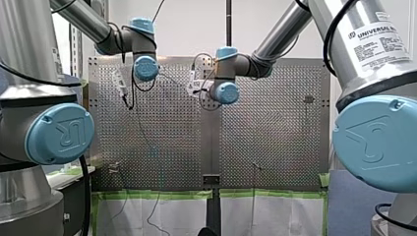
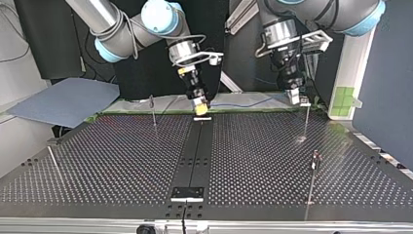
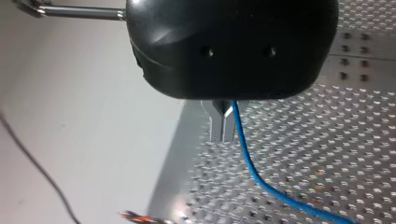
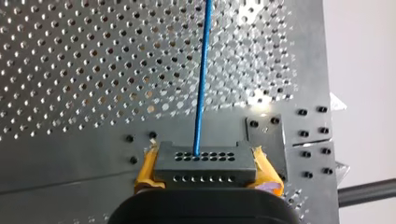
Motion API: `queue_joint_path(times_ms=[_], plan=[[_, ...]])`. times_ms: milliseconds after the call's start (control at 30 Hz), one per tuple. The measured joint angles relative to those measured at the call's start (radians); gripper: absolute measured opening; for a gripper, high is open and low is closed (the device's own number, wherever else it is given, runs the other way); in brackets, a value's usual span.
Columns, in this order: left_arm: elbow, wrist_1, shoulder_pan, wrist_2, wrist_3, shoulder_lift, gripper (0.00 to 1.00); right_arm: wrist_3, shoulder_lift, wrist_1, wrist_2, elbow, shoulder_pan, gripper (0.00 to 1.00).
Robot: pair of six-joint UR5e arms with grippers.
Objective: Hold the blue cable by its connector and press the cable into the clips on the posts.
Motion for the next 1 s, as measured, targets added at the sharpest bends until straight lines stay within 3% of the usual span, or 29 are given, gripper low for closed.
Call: queue_joint_path(times_ms=[267, 567, 1000], plan=[[0.017, -0.023, 0.001, -0.038, 0.0, 0.049, 0.02, -0.004, 0.0, 0.03, -0.012, -0.044, 0.013, 0.0], [0.022, -0.006, 0.011, -0.037, -0.002, 0.052, 0.02, -0.006, 0.001, 0.059, -0.016, -0.099, 0.029, 0.0], [0.108, -0.025, 0.056, -0.034, -0.04, -0.019, 0.02, 0.0, 0.009, 0.079, -0.024, -0.182, 0.057, 0.0]])
